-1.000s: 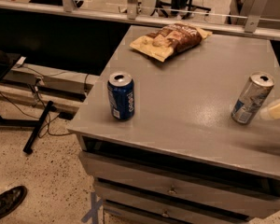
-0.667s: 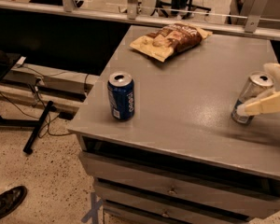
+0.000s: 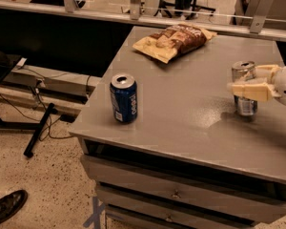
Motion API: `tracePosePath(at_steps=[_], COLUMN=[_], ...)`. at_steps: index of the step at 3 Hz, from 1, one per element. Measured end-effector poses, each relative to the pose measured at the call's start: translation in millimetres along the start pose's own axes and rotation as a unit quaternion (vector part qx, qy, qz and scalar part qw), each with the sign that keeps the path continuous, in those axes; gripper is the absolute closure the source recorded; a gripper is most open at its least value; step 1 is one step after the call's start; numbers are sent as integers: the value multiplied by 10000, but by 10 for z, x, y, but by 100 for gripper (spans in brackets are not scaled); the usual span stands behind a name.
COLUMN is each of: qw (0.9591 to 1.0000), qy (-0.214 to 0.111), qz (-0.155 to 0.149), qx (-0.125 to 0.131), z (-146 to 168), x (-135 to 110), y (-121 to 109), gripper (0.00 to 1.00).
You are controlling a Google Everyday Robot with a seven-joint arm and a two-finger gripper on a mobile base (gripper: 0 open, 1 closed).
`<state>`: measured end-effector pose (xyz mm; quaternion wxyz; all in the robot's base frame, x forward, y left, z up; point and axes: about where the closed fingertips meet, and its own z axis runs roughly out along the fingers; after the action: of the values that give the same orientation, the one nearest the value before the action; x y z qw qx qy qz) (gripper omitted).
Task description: Move redbull can near brown chip bag
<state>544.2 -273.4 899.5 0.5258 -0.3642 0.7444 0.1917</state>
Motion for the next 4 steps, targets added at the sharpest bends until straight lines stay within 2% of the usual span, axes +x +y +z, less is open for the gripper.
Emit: tracePosePath(at_steps=[1, 2, 3, 4], qw=[9997, 9980, 9980, 9946], qy=[-155, -368, -368, -836], qz=[-128, -379, -379, -295], qx=[142, 348, 348, 532], z=[-57, -125, -125, -29], x=[-146, -389, -389, -516], y=[-102, -281, -281, -314], gripper=[80, 100, 100, 100])
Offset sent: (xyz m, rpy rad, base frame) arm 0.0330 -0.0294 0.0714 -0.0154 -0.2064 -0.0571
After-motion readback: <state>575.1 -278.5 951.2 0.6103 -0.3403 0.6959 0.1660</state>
